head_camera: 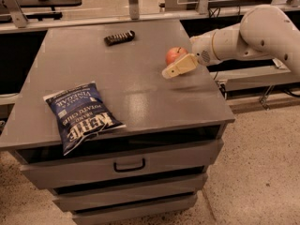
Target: Move apple near rxbar chocolate
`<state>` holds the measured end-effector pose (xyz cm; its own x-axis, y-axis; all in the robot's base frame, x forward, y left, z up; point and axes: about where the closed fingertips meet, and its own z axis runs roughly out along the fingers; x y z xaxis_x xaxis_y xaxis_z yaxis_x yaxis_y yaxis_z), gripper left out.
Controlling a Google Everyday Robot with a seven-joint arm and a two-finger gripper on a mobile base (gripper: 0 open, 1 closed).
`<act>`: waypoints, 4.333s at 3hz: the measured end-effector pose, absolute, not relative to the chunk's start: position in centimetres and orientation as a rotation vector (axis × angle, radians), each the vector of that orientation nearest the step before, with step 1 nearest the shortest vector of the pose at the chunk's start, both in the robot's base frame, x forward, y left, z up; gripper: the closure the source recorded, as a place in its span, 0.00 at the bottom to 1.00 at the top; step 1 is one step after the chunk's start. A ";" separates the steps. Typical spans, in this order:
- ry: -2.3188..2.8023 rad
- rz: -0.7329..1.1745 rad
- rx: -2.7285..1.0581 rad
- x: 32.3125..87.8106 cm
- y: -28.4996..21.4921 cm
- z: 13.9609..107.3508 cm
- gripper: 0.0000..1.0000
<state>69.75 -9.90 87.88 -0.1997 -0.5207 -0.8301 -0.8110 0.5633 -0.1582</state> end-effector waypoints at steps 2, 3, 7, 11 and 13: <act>1.858 0.414 -1.045 71.0 -10.7 86.3 0.40; 1.826 0.413 -1.027 70.6 -11.4 87.7 0.63; 1.708 0.349 -1.034 71.3 -9.8 93.9 1.00; 1.714 0.356 -1.091 82.9 1.3 91.2 1.00; 1.772 0.408 -1.044 86.1 2.1 89.2 0.82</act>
Offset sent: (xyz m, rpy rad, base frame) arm 0.0159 -0.0217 -0.0148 0.0560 -0.0266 -0.0314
